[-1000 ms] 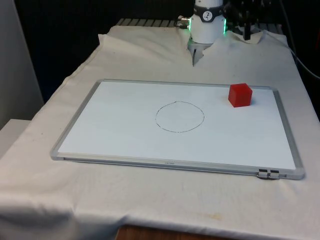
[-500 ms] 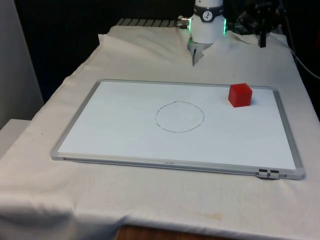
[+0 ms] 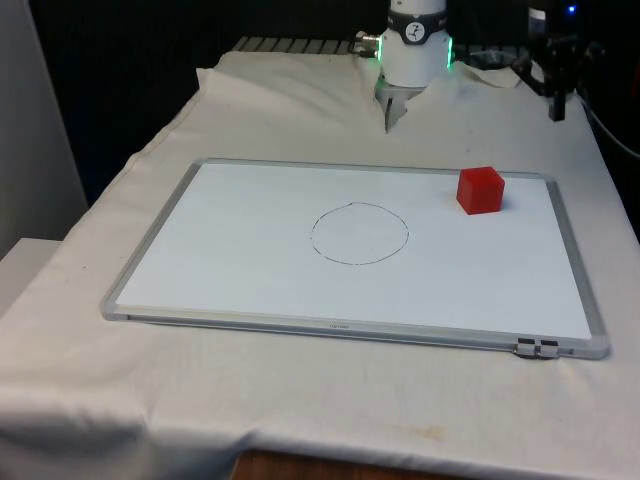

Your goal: Push the cube into the marked area.

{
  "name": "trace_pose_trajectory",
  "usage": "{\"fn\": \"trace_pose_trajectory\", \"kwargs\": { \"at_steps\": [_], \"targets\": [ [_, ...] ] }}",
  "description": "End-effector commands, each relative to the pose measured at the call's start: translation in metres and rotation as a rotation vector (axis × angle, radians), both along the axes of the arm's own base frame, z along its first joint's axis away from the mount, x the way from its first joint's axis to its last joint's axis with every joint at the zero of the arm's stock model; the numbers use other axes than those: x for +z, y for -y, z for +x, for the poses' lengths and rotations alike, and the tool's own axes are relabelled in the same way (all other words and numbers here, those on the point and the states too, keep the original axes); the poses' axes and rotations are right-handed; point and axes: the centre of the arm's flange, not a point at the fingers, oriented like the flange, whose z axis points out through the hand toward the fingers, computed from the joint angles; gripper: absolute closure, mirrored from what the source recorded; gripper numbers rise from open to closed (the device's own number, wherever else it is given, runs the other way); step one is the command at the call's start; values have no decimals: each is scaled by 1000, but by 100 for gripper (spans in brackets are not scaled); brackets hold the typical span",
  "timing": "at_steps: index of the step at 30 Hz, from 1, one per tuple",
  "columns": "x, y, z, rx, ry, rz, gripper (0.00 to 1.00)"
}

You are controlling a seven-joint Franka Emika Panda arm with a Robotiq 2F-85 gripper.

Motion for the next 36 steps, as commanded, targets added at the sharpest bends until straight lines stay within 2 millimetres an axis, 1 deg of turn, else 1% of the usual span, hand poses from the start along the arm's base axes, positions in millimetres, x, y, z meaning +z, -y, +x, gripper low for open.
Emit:
{"fn": "trace_pose_trajectory", "kwargs": {
  "at_steps": [1, 2, 7, 8, 10, 14, 17, 18, 22, 27, 28, 30, 35, 36],
  "targets": [
    [-6, -7, -1, 3, 3, 0, 100],
    [-11, -15, -1, 2, 10, 2, 100],
    [-31, -32, 0, 10, 6, 2, 100],
    [-37, -37, 1, 14, 5, 2, 100],
    [-39, -37, 2, 20, -1, 3, 100],
    [-54, -44, 7, 25, 4, 3, 100],
    [-68, -43, 12, 38, 11, 2, 100],
    [-66, -44, 11, 37, 5, 4, 100],
    [-79, -38, 17, 56, 22, -1, 100],
    [-93, -30, 20, 88, 33, -9, 100],
    [-91, -32, 19, 81, 25, -8, 100],
    [-95, -27, 20, 97, 35, -12, 100],
    [-94, -18, 18, 129, 37, -22, 100],
    [-97, -20, 20, 123, 30, -21, 100]
  ]
}}
